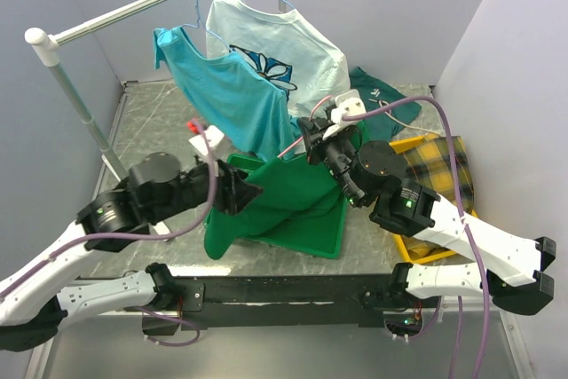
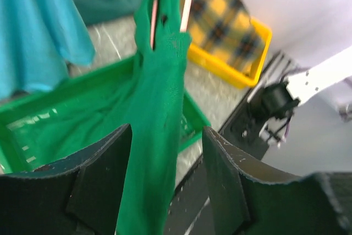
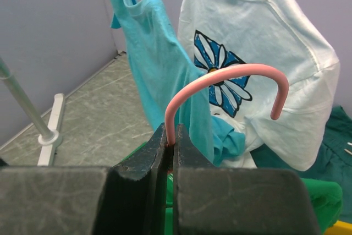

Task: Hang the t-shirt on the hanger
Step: Place the hanger at the clothesline.

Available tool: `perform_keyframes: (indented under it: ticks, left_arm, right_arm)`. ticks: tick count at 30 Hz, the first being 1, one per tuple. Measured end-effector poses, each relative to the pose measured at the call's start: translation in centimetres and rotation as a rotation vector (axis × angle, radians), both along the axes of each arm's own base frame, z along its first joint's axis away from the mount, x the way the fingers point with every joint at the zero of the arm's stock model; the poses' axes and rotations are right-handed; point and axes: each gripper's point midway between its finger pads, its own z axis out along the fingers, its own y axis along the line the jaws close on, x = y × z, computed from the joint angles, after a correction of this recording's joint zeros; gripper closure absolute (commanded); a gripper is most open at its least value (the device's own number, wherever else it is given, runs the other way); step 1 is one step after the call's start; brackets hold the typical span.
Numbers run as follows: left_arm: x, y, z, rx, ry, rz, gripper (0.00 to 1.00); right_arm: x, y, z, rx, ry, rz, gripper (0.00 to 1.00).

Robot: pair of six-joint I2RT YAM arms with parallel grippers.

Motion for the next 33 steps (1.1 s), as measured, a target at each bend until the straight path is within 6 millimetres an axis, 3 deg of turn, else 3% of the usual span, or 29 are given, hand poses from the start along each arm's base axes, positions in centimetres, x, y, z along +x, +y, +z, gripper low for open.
perform_keyframes:
  ticks: [3,6,7,8,18,20,25,33]
  left_arm:
    - [0.0,-0.9,-2.1,0.052,0.044,-0.027,0.47]
    - [0.2,-1.7,-3.7,0.090,0.074,-0.042,0.76]
    - [0.2,-1.9,-3.9,0.092,0.081,-0.043,0.96]
    - [0.2,-2.0,-4.2,0.095,0.085,-0.048,0.99]
    - [-0.6,-1.9,-6.1,0.041,0.068,-0.072,0.99]
    - [-1.0,-1.3,-6.1,0.028,0.062,-0.072,0.76]
    - [-0.8,-0.8,-5.4,0.009,0.062,-0.043,0.48]
    - [-0.1,-0.1,-4.7,0.039,0.047,-0.001,0.58]
  right_arm:
    - [-0.1,0.3,0.0,0.008,0.003,0.016,1.00]
    - [-0.2,0.5,-0.3,-0.005,0.008,0.026,1.00]
    - [-0.2,0.5,-0.5,-0.012,0.012,0.027,1.00]
    - [-0.2,0.6,-0.7,-0.020,0.015,0.028,1.00]
    - [-0.2,1.5,-3.0,-0.068,0.060,0.056,1.00]
    - [-0.5,2.0,-3.2,-0.062,0.066,0.083,1.00]
    - [-0.7,2.2,-3.0,-0.048,0.064,0.096,1.00]
    - [-0.6,2.1,-3.0,-0.043,0.065,0.091,1.00]
